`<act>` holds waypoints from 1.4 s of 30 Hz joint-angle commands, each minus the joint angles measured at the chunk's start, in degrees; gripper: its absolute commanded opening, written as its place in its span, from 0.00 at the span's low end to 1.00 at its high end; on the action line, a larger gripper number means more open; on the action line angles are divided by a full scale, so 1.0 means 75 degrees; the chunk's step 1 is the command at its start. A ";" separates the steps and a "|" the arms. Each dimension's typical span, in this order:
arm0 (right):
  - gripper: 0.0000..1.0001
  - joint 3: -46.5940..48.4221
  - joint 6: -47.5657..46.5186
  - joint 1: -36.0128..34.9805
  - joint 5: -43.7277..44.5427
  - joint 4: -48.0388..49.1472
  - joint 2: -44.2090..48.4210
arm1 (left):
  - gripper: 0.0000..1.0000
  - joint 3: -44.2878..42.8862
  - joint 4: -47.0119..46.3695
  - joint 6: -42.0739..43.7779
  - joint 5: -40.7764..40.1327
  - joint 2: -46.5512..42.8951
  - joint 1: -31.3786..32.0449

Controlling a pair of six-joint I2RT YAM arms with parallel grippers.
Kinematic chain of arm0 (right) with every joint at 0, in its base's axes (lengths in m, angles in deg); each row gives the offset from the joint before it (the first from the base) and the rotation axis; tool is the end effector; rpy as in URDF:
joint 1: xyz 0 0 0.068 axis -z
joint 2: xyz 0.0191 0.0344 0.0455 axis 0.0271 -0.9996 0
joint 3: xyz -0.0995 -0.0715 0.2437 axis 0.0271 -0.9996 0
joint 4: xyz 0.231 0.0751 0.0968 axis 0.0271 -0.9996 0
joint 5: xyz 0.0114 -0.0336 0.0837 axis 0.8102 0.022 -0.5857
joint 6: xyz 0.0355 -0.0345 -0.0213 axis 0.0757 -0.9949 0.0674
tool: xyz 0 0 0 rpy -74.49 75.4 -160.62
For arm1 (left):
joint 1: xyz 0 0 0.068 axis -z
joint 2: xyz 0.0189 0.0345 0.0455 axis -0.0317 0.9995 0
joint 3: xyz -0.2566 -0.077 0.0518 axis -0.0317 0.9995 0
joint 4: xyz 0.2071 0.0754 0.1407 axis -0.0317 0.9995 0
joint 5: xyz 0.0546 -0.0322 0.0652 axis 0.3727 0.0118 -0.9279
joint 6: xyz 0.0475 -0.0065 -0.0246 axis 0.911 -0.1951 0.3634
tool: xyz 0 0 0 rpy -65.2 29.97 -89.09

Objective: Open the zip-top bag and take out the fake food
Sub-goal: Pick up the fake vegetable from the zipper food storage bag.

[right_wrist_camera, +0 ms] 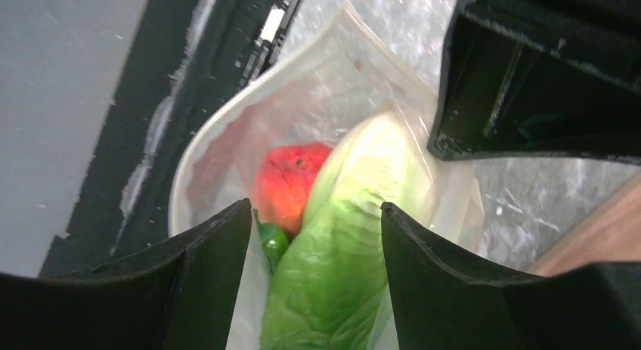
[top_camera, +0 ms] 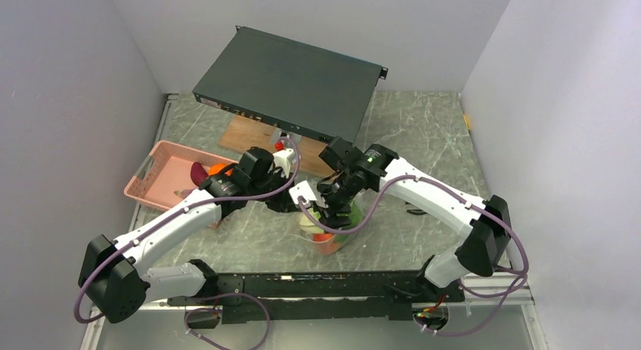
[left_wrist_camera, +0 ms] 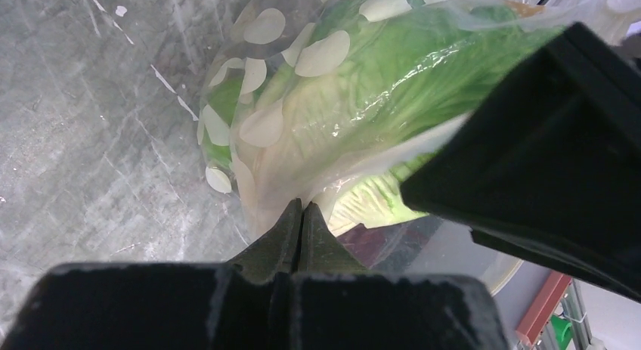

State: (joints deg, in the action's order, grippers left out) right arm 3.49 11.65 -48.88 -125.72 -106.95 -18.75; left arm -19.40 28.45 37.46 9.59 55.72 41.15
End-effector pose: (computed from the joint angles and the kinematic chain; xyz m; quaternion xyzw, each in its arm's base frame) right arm 0.1671 0.2385 0.3152 -0.7792 0.4955 0.3298 0.1963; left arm 0.1826 -0.1674 0.2733 0.1877 0.8826 -0.3608 0.2357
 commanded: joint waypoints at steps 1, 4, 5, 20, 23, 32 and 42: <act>0.66 -0.0278 0.0287 -0.0143 0.1298 0.0869 0.0051 | 0.00 0.0041 -0.0374 -0.0093 0.0223 -0.0007 -0.0051; 0.66 -0.0317 0.0459 -0.0156 0.1848 0.1147 0.0077 | 0.00 0.0030 -0.0372 -0.0075 0.0270 -0.0006 -0.0064; 0.66 -0.0323 0.0485 -0.0156 0.1972 0.1203 0.0085 | 0.00 0.0046 -0.0391 -0.0078 0.0292 -0.0008 -0.0057; 0.63 -0.0114 0.0591 -0.0156 0.2787 0.1491 0.0050 | 0.00 0.0042 -0.0307 0.0056 0.0439 0.0151 -0.0064; 0.63 -0.0109 0.0624 -0.0156 0.2678 0.1451 0.0060 | 0.00 0.0078 -0.0340 0.0051 0.0468 0.0143 -0.0058; 0.74 -0.0550 0.0739 -0.0188 0.1806 0.1289 0.0036 | 0.00 0.0011 -0.0279 0.0047 0.0358 0.0084 -0.0074; 0.67 -0.1724 0.1379 -0.0224 0.3634 0.2972 -0.0200 | 0.00 0.0111 -0.0322 0.0019 0.0425 0.0111 -0.0081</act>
State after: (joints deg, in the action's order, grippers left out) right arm -7.50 18.47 -50.50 -105.02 -88.13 -19.05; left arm -18.99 26.33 37.53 11.12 56.81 40.62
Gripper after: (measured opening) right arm 0.710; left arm 0.010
